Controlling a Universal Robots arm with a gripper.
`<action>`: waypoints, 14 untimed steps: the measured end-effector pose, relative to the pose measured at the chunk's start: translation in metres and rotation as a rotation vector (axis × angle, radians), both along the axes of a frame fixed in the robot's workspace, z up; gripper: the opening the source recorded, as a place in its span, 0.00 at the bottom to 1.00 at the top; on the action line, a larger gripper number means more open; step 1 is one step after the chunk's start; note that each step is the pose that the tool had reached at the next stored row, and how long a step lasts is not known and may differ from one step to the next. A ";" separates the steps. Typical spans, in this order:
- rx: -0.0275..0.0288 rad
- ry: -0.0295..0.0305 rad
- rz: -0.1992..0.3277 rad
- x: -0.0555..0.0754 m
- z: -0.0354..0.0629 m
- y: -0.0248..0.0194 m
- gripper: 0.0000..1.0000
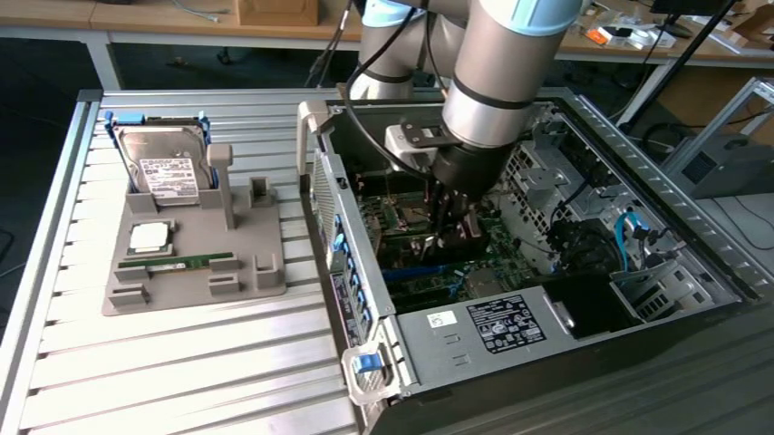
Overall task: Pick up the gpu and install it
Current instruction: 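Insert the gpu into the slot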
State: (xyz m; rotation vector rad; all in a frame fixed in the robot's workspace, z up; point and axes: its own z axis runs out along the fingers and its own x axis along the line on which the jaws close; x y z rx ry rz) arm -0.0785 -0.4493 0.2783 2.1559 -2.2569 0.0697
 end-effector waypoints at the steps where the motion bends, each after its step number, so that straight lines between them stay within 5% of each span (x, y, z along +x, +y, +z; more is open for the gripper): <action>1: -0.0005 0.0001 0.000 0.000 0.0000 0.0005 0.27; 14: -0.0008 0.0001 -0.001 -0.015 -0.0020 0.0030 0.27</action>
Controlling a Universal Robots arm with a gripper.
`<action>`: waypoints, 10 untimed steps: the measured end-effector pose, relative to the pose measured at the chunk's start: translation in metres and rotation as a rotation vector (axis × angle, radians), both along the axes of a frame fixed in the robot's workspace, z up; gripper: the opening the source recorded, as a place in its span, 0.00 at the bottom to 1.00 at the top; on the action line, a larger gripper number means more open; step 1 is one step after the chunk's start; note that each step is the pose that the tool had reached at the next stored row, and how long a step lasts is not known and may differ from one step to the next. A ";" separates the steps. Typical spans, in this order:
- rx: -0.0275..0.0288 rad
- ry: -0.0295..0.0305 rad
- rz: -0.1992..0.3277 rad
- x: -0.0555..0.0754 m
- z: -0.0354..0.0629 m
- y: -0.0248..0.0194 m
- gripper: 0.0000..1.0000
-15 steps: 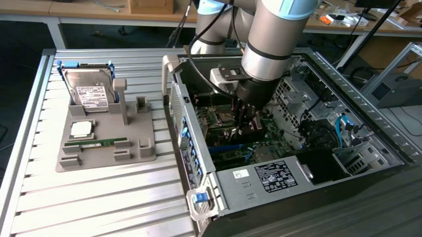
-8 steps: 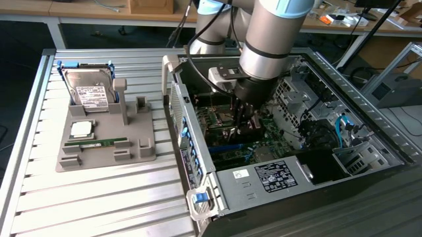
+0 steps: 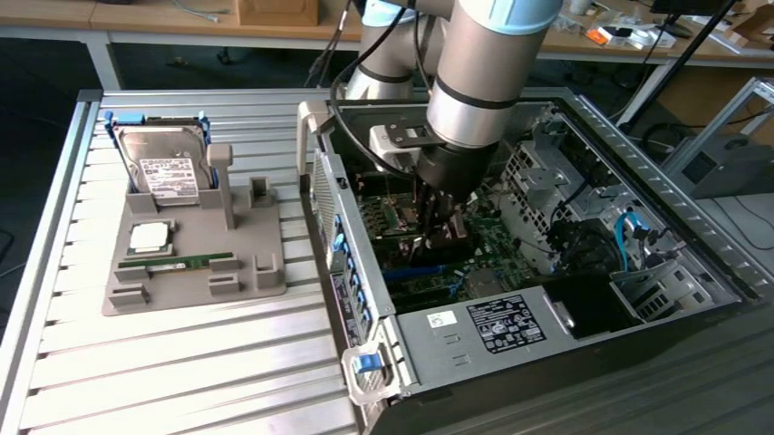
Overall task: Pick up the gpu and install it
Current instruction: 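Insert the gpu into the slot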
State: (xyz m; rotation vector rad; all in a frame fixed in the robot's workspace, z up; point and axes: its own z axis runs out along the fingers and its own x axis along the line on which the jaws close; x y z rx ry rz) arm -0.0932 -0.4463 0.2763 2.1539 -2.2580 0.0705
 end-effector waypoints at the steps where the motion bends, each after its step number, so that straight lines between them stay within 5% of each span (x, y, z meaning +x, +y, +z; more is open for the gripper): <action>1: 0.0001 0.0000 0.000 -0.001 -0.0003 0.0000 0.27; 10: 0.0000 0.0000 0.000 -0.006 -0.0023 0.0000 0.27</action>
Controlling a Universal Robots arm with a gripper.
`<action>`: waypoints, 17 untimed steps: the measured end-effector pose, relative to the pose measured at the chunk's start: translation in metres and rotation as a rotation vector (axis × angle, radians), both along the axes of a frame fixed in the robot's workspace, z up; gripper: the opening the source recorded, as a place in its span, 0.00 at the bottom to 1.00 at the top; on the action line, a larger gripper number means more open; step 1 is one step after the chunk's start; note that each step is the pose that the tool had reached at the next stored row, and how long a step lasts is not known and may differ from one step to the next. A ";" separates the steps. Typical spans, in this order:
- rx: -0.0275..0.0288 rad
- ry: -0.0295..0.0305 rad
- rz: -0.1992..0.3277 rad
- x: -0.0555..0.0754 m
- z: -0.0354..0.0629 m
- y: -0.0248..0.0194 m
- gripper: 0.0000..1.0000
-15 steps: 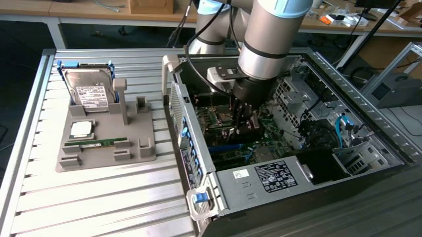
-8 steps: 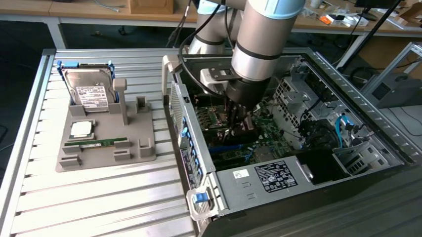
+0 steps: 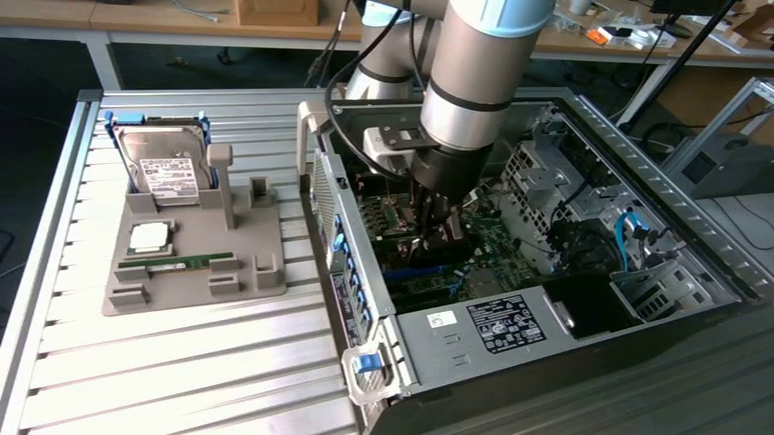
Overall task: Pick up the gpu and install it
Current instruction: 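Insert the gpu into the slot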
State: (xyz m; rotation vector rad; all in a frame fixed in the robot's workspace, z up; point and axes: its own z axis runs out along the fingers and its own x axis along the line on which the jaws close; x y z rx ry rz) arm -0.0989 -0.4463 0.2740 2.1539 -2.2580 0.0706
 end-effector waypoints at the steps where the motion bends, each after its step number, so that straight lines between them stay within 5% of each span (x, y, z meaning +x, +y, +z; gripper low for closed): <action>1: 0.0000 0.0000 0.000 0.000 0.0000 0.0000 0.27; 17: 0.0001 -0.0001 0.000 -0.002 0.0003 -0.0003 0.27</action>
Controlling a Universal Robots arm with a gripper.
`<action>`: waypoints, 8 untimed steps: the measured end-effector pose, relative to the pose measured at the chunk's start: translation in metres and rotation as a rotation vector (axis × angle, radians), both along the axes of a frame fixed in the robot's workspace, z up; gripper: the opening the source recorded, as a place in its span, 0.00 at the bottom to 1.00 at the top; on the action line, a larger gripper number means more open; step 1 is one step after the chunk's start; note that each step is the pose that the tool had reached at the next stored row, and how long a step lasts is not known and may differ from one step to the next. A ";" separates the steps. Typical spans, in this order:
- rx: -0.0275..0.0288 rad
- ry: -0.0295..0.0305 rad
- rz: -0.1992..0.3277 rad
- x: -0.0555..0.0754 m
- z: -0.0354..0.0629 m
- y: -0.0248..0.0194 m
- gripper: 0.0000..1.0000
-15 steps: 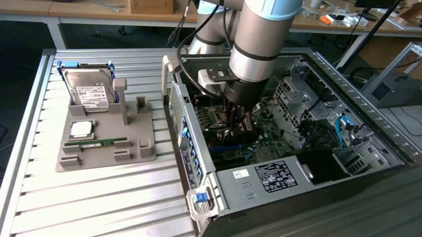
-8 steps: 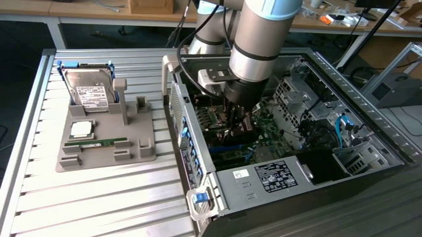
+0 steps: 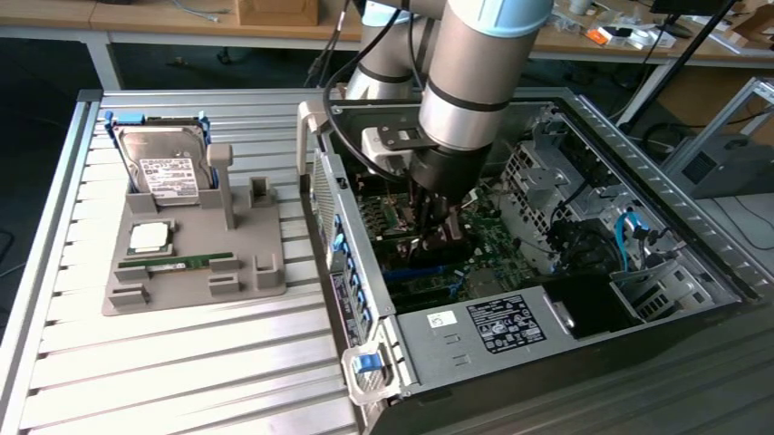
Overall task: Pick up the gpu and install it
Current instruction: 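Insert the gpu into the slot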
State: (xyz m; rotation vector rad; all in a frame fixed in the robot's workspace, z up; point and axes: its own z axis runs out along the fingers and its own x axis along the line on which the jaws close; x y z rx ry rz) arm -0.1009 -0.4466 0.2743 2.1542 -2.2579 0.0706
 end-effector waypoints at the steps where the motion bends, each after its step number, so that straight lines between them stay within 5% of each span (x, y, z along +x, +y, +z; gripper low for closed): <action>1: 0.0000 0.0000 0.000 0.000 0.0000 -0.0004 0.27; 8: 0.0039 0.0001 0.000 0.000 0.0000 -0.0063 0.27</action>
